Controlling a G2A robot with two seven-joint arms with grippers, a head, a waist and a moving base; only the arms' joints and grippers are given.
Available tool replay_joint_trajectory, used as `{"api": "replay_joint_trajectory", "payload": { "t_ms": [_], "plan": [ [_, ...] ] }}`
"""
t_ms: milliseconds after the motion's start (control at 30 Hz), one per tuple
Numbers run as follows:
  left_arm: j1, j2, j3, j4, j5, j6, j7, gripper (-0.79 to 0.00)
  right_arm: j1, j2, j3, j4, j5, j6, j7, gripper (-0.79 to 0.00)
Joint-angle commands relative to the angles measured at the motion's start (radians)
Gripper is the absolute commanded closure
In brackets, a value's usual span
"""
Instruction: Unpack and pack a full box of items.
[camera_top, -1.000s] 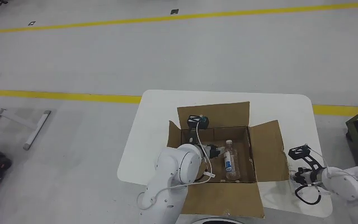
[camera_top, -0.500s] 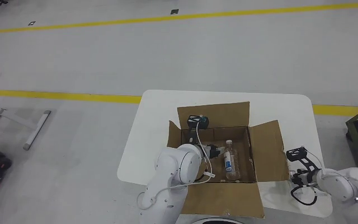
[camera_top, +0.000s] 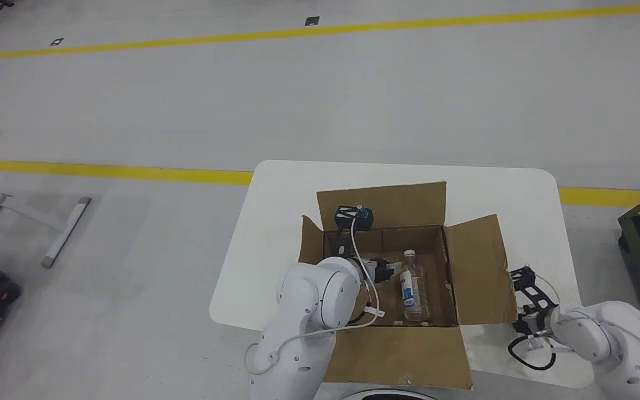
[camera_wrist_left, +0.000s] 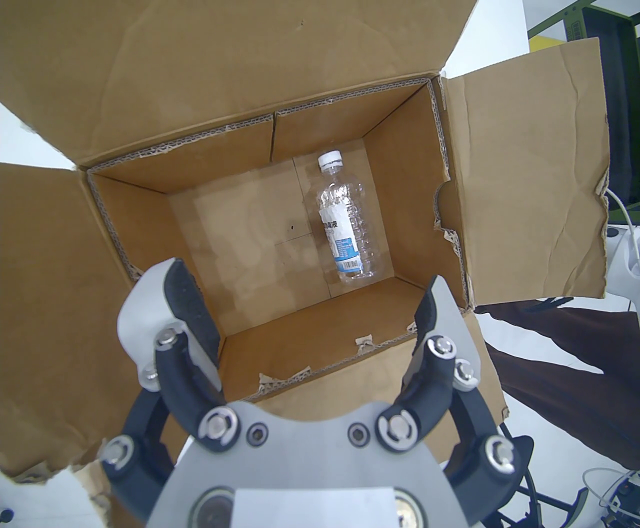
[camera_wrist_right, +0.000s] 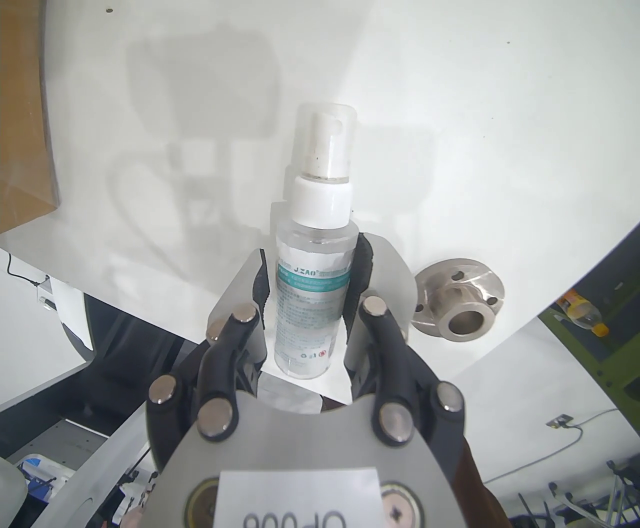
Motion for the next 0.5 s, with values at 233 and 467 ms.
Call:
{"api": "replay_joint_trajectory", "payload": {
  "t_ms": [233,467],
  "plan": [
    [0.0,0.0,0.0,0.0,0.0,0.0,0.0,-0.785,0.0,0.001,-0.017,-0.001,-0.018,0.012,-0.003,-0.354],
    [0.0,0.0,0.0,0.0,0.0,0.0,0.0,-0.785,0.003,0.001,-0.028,0.003,-0.033,0.016,-0.004,-0.314]
  ]
}}
